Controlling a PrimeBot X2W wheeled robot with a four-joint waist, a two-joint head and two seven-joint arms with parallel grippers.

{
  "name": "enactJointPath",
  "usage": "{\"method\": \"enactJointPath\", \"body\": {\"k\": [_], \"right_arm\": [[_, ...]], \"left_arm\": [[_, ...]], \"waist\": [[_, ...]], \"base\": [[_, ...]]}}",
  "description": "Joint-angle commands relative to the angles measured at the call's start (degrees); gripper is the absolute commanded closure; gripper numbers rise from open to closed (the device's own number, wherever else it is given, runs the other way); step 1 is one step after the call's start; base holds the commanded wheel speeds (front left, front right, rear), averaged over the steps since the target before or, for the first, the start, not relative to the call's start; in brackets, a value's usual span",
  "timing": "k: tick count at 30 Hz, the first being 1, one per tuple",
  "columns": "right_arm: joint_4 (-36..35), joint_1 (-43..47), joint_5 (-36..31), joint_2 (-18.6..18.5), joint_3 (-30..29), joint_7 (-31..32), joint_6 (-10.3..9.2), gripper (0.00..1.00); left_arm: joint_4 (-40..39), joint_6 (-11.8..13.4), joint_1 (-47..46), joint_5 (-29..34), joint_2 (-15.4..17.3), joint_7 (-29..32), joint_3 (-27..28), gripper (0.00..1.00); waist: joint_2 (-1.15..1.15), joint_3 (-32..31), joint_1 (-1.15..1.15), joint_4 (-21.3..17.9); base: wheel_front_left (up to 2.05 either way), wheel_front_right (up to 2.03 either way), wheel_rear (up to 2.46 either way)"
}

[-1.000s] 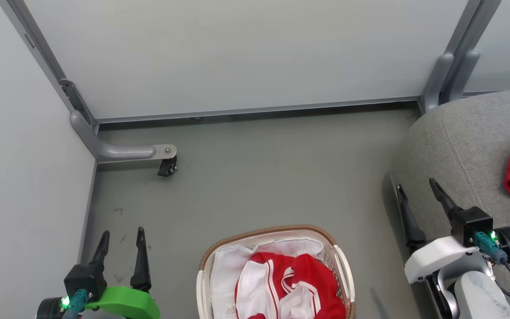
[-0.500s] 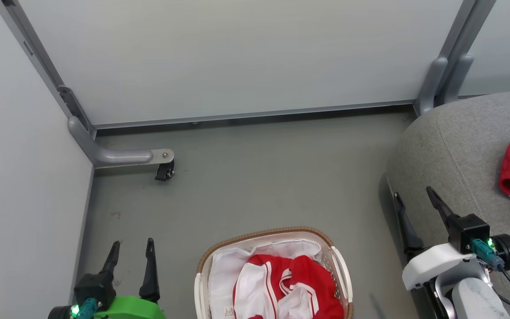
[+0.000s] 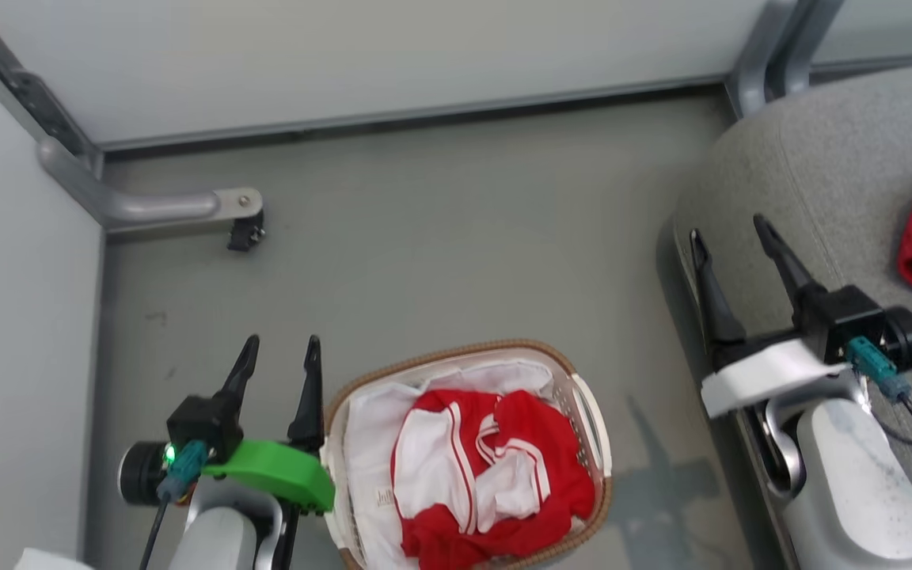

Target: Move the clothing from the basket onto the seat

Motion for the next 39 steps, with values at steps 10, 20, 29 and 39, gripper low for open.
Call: {"method": "enactJointPath", "body": {"k": [10, 20, 29, 39], "right_arm": [[-4.5, -9.2, 4.7, 0.2, 3.3, 0.0, -0.06, 0.00], [-5.8, -11.1, 8.9, 0.2, 5.1, 0.0, -0.06, 0.00], [-6.0, -12.1, 10.8, 0.2, 5.6, 0.0, -0.06, 0.00], [-6.7, -13.1, 12.4, 0.2, 7.0, 0.0, -0.06, 0.00]], "left_arm": [[6.6, -1.7, -12.5, 3.6, 0.4, -0.1, -3.6, 0.00], [13.8, -1.9, -18.6, 2.7, 2.8, 0.0, -10.6, 0.00], [20.7, -1.8, -23.7, -1.6, 5.4, 0.0, -18.8, 0.00], [31.0, -1.8, -27.1, -8.2, 6.1, 0.0, -27.3, 0.00]], "waist": [[0.00, 18.5, 0.00, -11.0], [0.00, 25.0, 0.00, -15.7], [0.00, 29.5, 0.00, -18.4], [0.00, 32.8, 0.00, -20.7]], "base": [[0.00, 0.00, 0.00], [0.00, 0.00, 0.00], [0.00, 0.00, 0.00], [0.00, 0.00, 0.00]]}}
